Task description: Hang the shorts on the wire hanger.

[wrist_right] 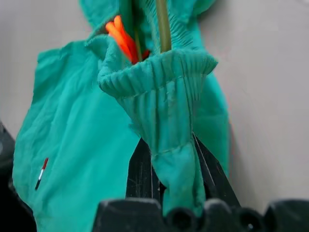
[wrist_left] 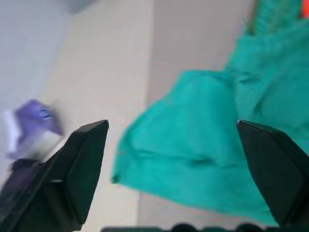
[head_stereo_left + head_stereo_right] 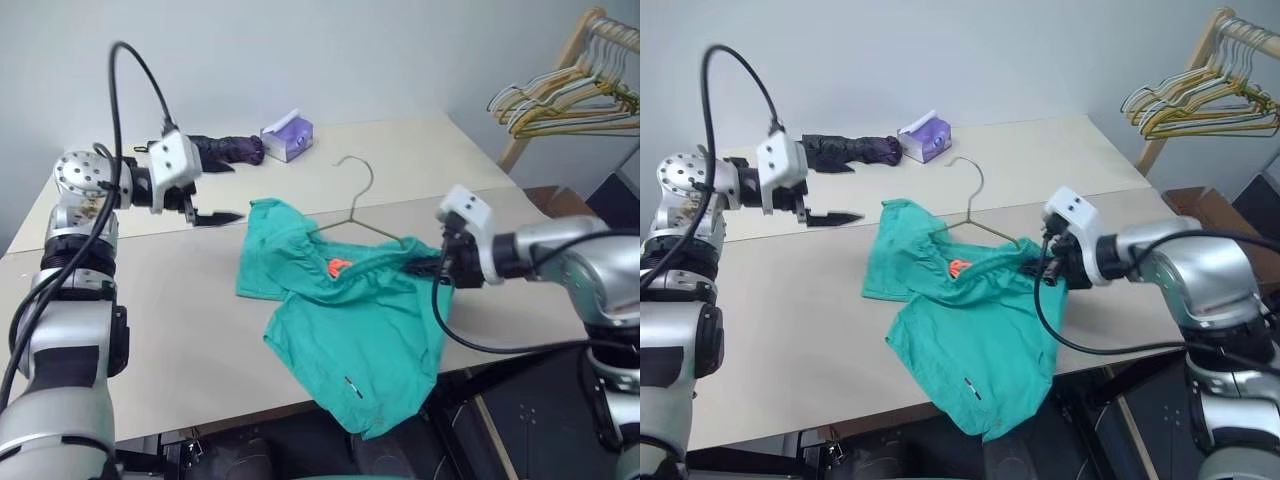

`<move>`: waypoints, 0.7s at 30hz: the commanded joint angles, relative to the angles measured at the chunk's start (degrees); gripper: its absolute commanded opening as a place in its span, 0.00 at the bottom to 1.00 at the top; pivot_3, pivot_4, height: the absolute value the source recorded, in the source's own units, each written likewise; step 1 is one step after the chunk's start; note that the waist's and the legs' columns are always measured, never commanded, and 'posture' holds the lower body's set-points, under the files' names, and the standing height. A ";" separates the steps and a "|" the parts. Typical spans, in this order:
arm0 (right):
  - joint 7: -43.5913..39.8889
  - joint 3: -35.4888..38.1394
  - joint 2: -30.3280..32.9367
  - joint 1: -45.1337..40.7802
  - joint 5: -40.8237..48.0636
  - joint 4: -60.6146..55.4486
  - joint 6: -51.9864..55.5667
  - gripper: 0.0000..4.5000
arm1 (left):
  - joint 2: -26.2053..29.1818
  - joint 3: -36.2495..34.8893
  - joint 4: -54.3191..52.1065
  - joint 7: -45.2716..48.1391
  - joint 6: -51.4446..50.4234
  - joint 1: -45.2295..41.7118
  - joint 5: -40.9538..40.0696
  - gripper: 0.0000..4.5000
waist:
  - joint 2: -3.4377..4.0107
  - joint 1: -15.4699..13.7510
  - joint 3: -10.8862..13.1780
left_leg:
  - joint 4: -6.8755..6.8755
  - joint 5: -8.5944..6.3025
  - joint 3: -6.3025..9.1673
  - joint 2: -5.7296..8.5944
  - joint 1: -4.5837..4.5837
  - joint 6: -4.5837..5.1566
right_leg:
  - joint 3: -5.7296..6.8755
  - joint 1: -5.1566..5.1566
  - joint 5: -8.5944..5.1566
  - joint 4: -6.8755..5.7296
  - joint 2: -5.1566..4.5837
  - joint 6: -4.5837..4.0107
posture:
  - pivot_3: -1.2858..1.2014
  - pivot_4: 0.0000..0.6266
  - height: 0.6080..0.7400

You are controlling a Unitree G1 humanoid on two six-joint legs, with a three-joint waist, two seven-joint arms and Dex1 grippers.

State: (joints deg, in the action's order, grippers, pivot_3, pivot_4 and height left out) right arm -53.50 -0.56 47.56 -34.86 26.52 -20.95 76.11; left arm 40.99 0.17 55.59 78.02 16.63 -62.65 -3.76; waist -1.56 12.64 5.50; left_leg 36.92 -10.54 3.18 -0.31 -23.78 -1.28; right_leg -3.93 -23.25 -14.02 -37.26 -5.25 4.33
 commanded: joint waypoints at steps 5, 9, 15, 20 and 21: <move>12.81 20.11 -9.23 8.46 1.35 -13.54 13.86 0.00 | -6.12 -6.88 -30.71 -7.66 -21.77 7.58 -15.38 0.99 | 0.06 -0.81 -0.04 | 0.03 0.00 -0.01 0.00 0.02 0.00 | -0.02 0.08 0.04 0.01 -0.02 -0.05 | 0.42 0.08 1.00; 14.77 18.06 -10.71 10.15 2.67 -15.10 13.79 0.00 | -7.15 -5.78 -39.09 -9.52 -26.51 12.11 -16.92 0.99 | 0.09 0.25 -0.06 | 0.06 0.00 -0.02 0.00 0.08 0.00 | -0.04 0.09 0.18 0.00 0.02 -0.23 | 0.41 0.08 1.00; 20.75 22.35 -15.57 10.51 1.20 -16.25 9.30 0.00 | -9.35 -6.33 -45.66 -13.17 -32.69 13.32 -20.73 0.99 | 0.09 2.22 -0.06 | 0.05 0.01 -0.01 -0.04 0.11 0.00 | -0.04 0.12 0.06 0.05 0.09 -0.01 | 0.40 0.07 1.00; 29.00 28.28 -24.37 13.66 -0.95 -21.50 5.38 0.00 | -10.57 -6.57 -50.27 -15.89 -36.56 14.96 -23.72 0.99 | 0.15 2.84 -0.11 | 0.02 0.00 0.00 -0.03 0.09 0.00 | -0.06 0.12 0.08 0.06 0.08 -0.04 | 0.40 0.07 1.00; 30.08 29.16 -25.81 13.93 -0.98 -22.31 5.34 0.00 | -10.71 -6.51 -50.74 -16.22 -36.96 15.16 -24.10 0.99 | 0.20 2.95 -0.14 | 0.02 0.00 0.01 -0.04 0.10 0.00 | -0.06 0.13 0.08 0.04 0.08 -0.04 | 0.40 0.07 1.00</move>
State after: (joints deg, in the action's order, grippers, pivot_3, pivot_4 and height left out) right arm -25.70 25.78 22.62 -20.47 25.79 -39.93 83.77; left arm 30.46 -5.31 7.30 62.93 -19.55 -47.00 -26.29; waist -1.36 15.59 5.36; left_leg 36.95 -10.53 3.17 -0.34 -23.68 -1.28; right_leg -4.00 -23.13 -13.94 -37.23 -5.18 4.30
